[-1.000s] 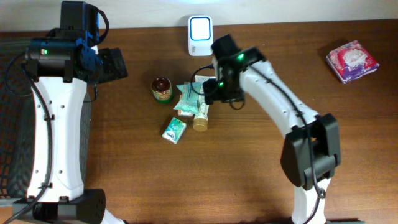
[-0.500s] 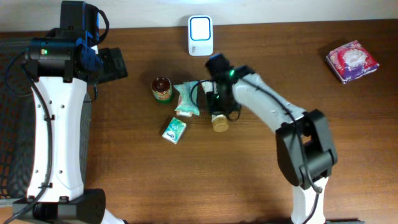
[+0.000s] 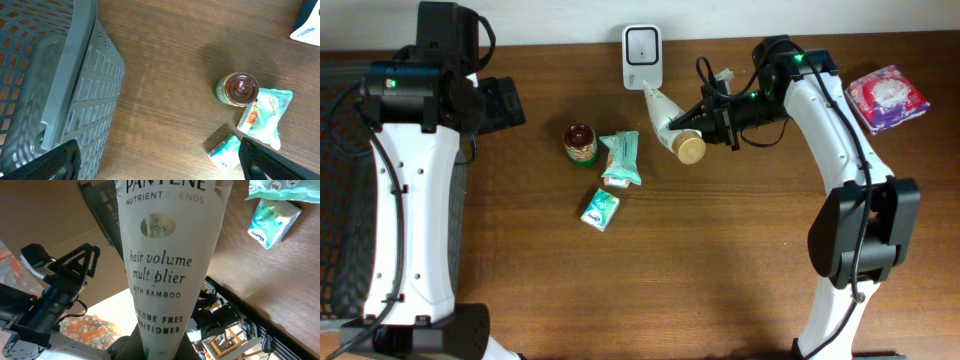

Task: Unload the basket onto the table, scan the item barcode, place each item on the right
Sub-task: 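Carry the white tube past the scanner and set it beside the pack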

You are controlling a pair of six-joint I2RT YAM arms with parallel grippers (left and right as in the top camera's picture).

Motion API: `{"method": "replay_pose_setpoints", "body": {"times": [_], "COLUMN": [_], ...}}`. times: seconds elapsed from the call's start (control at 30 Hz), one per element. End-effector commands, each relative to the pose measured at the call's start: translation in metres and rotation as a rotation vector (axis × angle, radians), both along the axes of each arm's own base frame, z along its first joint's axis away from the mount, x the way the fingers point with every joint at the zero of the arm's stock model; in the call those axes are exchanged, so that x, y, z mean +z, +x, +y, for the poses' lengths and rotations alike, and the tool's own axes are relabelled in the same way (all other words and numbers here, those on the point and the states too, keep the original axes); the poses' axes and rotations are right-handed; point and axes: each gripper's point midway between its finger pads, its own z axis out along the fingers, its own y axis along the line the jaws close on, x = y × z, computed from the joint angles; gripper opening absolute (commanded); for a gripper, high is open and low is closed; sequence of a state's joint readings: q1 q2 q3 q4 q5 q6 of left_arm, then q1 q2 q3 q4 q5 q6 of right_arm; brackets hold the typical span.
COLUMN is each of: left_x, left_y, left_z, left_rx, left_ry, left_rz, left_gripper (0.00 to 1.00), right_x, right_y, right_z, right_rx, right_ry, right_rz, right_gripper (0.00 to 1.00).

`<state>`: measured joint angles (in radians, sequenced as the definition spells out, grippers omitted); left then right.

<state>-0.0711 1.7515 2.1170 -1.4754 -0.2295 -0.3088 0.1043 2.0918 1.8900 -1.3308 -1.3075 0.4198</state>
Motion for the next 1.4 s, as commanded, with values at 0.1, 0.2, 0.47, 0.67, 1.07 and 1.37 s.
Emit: {"method": "replay_pose_setpoints", "body": {"times": [0.1, 0.2, 0.47, 0.67, 1.07, 1.37], "left_x": [0.005, 0.005, 0.005, 0.005, 0.005, 0.005], "left_y": [0.000, 0.000, 0.000, 0.000, 0.000, 0.000], "left_z": [0.003, 0.003, 0.003, 0.003, 0.003, 0.003], "left_rx": [-0.002, -0.002, -0.002, -0.002, -0.002, -0.002], "left_ry": [0.014, 0.014, 0.014, 0.014, 0.014, 0.014], "left_rz": [-0.013, -0.013, -0.013, -0.013, -0.013, -0.012], "left_gripper": [0.99, 0.99, 0.99, 0.99, 0.99, 0.99], "right_x": [0.022, -0.035, -0.041, -0.038, 0.008, -0.055], "right_y": [-0.002, 0.017, 0.152, 0.214, 0.239, 0.097], "right_z": [0.006, -0.004, -0.011, 0.038, -0.070, -0.431], "right_rx": [0.017, 0.012, -0.357, -0.502, -0.771, -0.899], "right_ry": [0.026, -0.349, -1.183, -1.088, -1.152, -1.713], "right_rz": [-0.089, -0.236, -0.941, -1.240, -1.141, -0.248], "right_gripper": [0.04, 0.04, 0.04, 0.04, 0.04, 0.04]}}
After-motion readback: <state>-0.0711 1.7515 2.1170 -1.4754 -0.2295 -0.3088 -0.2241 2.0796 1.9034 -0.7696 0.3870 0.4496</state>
